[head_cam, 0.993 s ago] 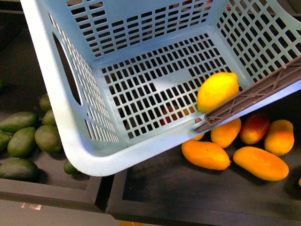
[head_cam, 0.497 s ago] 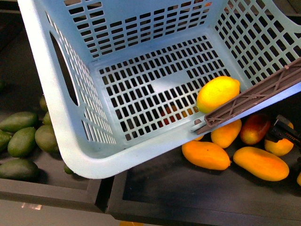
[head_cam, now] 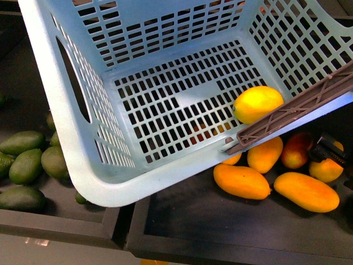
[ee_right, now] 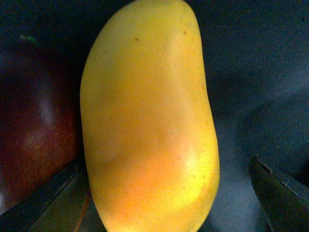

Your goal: Pick lemon and mango into basket

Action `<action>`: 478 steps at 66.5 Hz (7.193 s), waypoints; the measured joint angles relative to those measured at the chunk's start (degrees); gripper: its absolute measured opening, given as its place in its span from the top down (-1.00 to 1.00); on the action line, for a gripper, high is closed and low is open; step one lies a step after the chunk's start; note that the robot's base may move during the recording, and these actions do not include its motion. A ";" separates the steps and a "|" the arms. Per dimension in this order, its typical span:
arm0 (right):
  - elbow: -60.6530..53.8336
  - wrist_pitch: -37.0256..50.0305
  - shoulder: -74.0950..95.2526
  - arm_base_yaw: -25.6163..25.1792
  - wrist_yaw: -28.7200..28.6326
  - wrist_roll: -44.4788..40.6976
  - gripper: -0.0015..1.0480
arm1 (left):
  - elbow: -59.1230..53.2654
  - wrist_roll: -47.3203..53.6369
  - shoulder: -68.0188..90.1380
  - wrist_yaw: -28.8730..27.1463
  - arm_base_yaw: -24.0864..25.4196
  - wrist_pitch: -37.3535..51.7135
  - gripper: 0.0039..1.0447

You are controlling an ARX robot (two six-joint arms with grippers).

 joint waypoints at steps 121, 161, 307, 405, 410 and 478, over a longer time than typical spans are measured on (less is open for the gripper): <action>-17.35 -9.03 -67.49 23.74 9.22 -5.35 -0.14 | 0.00 0.00 0.00 0.13 0.00 0.02 0.74; -17.90 -12.07 -69.35 25.64 11.47 -6.05 -0.83 | -0.07 0.07 0.02 0.13 0.00 0.00 0.74; -60.78 -13.92 -133.90 11.19 0.33 -28.44 0.96 | -0.07 0.09 0.02 0.00 -0.02 0.00 0.74; -60.76 -24.33 -144.04 11.19 0.48 -28.52 -0.83 | -0.07 -0.02 0.02 -0.31 -0.07 0.00 0.74; -60.76 -24.39 -144.04 11.21 0.48 -28.50 -0.83 | -0.09 -0.09 0.02 0.31 -0.07 0.00 0.74; -60.78 -24.33 -144.02 11.02 0.00 -28.61 -0.83 | 3.21 -7.54 1.27 -15.52 0.46 -6.62 0.74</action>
